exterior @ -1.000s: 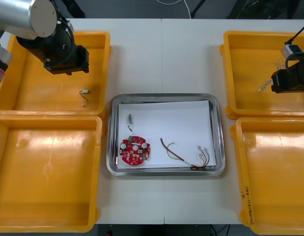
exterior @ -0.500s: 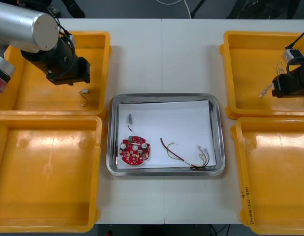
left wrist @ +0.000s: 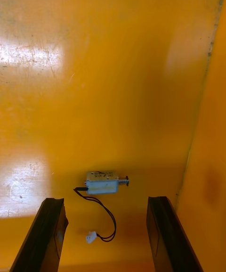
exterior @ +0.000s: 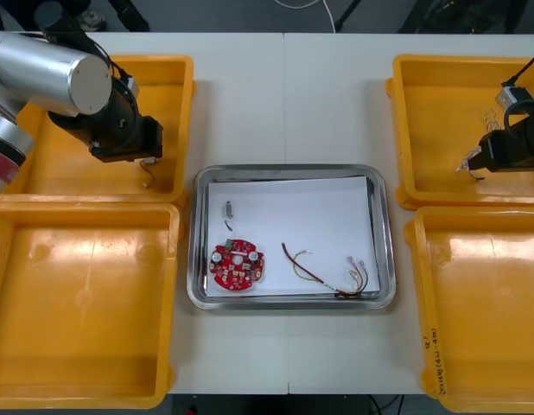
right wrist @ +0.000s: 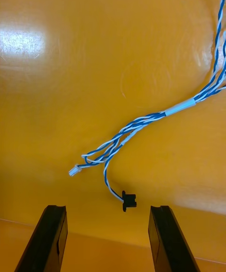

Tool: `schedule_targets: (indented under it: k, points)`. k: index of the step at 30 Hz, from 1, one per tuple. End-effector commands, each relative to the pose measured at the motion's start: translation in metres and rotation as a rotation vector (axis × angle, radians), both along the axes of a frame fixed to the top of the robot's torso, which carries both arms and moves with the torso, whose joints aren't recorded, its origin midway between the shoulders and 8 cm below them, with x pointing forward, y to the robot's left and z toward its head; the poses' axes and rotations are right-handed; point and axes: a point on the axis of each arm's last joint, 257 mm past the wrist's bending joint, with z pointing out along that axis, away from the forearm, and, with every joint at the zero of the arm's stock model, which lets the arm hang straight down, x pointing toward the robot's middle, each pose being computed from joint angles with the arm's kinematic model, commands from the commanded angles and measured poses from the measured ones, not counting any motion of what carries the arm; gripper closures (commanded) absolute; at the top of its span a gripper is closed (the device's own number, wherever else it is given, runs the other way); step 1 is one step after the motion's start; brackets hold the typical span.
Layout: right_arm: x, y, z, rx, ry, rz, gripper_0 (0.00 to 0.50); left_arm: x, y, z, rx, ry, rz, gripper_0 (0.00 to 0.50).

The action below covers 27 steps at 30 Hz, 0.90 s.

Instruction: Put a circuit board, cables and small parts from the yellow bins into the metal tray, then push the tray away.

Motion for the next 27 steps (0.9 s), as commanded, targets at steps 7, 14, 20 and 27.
schedule_targets:
  k: [7, 14, 20, 27]
  points:
    - [0.008, -0.020, 0.068, 0.044, -0.093, -0.177, 0.000, 0.001, -0.007, -0.017, 0.064, -0.031, -0.099, 0.000]
    - [0.006, -0.018, 0.093, 0.079, -0.058, -0.299, 0.000, 0.003, -0.005, -0.024, 0.056, -0.047, -0.098, 0.000]
    - [0.012, -0.026, 0.103, 0.116, -0.033, -0.454, 0.000, 0.003, -0.003, -0.025, 0.062, -0.048, -0.096, 0.000]
    - [0.030, -0.024, 0.115, 0.214, -0.021, -0.568, 0.000, 0.005, -0.005, -0.028, 0.059, -0.053, -0.094, 0.000]
